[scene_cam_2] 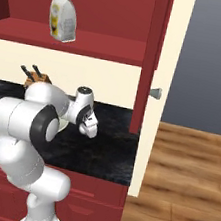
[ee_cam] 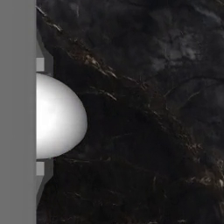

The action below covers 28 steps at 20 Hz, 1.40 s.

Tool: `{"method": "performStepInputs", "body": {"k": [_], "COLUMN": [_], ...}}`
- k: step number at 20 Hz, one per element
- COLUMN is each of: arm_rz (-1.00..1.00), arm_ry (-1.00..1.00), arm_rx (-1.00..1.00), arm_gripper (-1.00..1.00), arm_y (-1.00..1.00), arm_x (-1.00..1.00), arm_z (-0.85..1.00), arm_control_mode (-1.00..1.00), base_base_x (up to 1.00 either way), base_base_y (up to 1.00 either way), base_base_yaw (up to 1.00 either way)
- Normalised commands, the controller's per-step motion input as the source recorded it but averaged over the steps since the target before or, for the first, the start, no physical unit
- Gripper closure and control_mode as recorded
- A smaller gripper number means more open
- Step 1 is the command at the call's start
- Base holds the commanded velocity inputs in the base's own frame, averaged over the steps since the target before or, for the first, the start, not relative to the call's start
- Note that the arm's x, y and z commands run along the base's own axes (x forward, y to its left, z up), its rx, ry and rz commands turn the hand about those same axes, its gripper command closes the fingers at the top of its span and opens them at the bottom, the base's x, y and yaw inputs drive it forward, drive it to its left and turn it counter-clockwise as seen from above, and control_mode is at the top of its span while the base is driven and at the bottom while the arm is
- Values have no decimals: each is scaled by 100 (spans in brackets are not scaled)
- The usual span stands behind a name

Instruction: Pick the egg and butter from the fridge and place them by the bowl for mixing.

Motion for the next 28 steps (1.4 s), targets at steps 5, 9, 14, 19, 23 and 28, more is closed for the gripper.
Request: {"method": "performStepInputs", "body": {"k": [5, 9, 14, 19, 23, 28], "arm_rz": [-25, -22, -19, -13, -5, 0], "arm_ry": [3, 1, 1, 0, 0, 0], "arm_rx": [9, 7, 8, 3, 0, 0], "arm_gripper": [100, 100, 100, -100, -100, -100], "arm_y": [16, 6, 1, 1, 2, 2], "arm_x": [27, 25, 22, 6, 0, 0], "arm_z": [-34, -39, -36, -21, -3, 8], "arm_control_mode": [-100, -100, -100, -100, -100, -100], "base_base_x": [0, 0, 0, 0, 0, 0], "base_base_y": [0, 0, 0, 0, 0, 0], "base_base_yaw": [0, 0, 0, 0, 0, 0]}}
